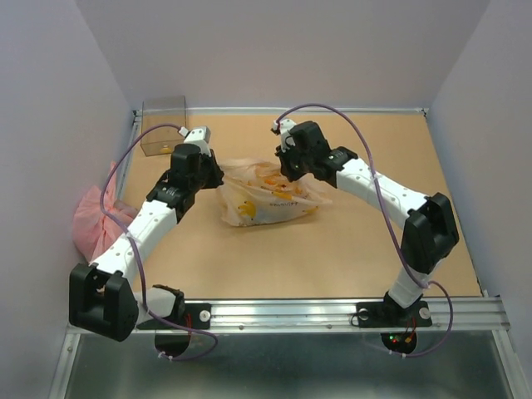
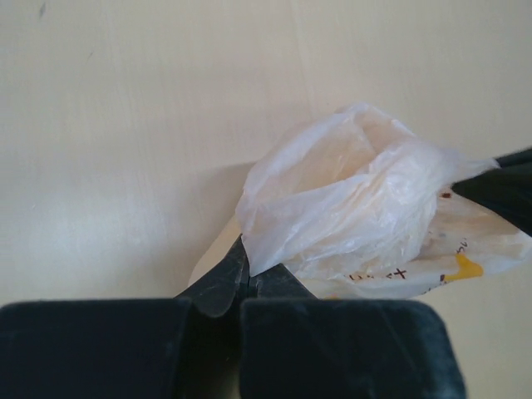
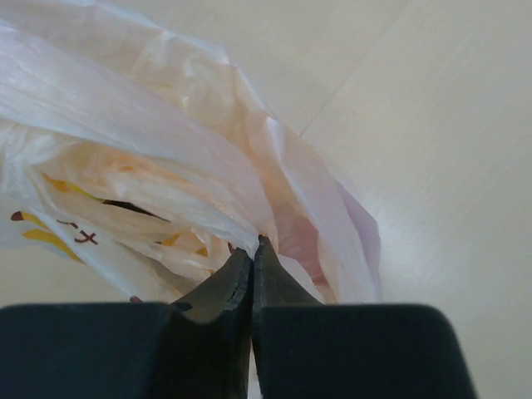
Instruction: Untie the knot of the plastic bag and take out the fruit
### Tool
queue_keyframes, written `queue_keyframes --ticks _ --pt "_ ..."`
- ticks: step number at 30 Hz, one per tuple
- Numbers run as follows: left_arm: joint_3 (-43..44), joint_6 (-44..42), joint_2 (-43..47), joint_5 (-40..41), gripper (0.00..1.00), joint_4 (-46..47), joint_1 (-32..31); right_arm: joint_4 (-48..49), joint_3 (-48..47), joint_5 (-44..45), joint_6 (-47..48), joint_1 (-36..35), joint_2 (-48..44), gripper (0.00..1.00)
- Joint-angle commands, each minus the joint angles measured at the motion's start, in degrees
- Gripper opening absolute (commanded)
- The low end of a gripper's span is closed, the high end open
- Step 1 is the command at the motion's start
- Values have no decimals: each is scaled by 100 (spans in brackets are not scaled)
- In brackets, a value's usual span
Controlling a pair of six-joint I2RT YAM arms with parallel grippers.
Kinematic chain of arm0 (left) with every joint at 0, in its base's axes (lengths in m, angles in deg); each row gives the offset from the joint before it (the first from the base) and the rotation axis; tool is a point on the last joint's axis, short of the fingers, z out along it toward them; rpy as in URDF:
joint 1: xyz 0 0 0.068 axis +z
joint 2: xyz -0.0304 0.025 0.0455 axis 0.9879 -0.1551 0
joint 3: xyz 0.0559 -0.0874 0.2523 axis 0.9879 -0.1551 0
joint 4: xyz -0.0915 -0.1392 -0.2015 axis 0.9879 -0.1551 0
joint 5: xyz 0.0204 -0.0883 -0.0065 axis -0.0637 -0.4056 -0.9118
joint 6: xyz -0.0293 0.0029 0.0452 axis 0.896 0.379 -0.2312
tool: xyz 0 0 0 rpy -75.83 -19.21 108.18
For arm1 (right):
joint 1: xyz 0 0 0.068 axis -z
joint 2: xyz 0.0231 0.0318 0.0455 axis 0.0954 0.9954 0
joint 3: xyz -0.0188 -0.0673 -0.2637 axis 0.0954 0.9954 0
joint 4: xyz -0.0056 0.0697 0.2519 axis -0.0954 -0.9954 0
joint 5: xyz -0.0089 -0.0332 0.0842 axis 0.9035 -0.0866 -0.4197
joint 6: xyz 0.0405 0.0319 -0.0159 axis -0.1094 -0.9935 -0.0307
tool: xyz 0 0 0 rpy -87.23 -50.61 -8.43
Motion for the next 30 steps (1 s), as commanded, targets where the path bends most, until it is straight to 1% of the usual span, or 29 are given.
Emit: queue_keyframes --ticks 1,3,5,6,8,9,10,11,13,15,16,17,18,19,20,21,22,23,25,26,27,28,30 --pt "81 411 -46 1100 0 -149 127 188 153 891 -40 -14 -711 1" --pt "221 631 -187 1174 0 -238 320 197 337 1337 -224 -6 -1079 0" --pt "301 973 -397 1043 0 -203 496 267 495 1725 -452 -5 -1344 0" --pt "414 1166 -477 885 0 -116 619 302 696 2136 -680 3 -1650 1" --pt "599 1343 -740 674 0 -63 699 504 970 2682 -944 21 -1976 1" --pt "835 1413 -845 577 0 -62 742 618 1363 2824 -1059 12 -2143 1" --pt "933 1492 -942 254 0 -45 752 758 1558 3008 -1338 21 -2310 1" --pt "1099 1641 -1117 103 0 16 752 994 1751 3271 -1524 30 -2678 0" --pt "1171 1791 -1241 -309 0 261 769 1180 2129 3475 -2006 30 -3031 1" --pt "1119 1914 -1268 -548 0 525 769 1444 2639 3494 -2254 30 -3514 1" --pt "1049 1941 -1173 -740 0 770 769 1723 2998 3337 -2342 38 -3647 0" --pt "970 1950 -1102 -820 1 886 761 1865 3149 2674 -2291 30 -3848 1" --pt "726 1985 -980 -873 5 991 760 1963 3264 2250 -2203 30 -3902 1" --pt "575 1994 -709 -900 18 1158 760 2042 3430 1854 -2063 30 -3920 1" --pt "243 2003 -549 -892 30 1220 760 2051 3493 1232 -2062 30 -3894 0" --pt "83 2011 -382 -874 46 1264 752 2043 3572 1009 -2079 21 -3885 1" --pt "-75 2020 -215 -770 70 1273 752 2043 3651 815 -2201 21 -3885 1" --pt "-216 2038 143 -699 76 1256 708 2051 3730 665 -2255 4 -3903 1" --pt "-568 2186 523 -243 85 985 568 2060 3959 383 -2282 -5 -3964 1" --pt "-664 2257 881 -32 86 905 228 2052 4029 321 -2264 -23 -3982 1" --pt "-839 2379 1050 179 87 843 16 2051 4134 286 -2238 -23 -3999 1" --pt "-928 2616 1209 572 88 782 -256 2051 4187 242 -2212 -40 -4008 1" --pt "-1104 2977 1465 944 90 799 -697 2043 4258 224 -2237 -40 -4008 1"
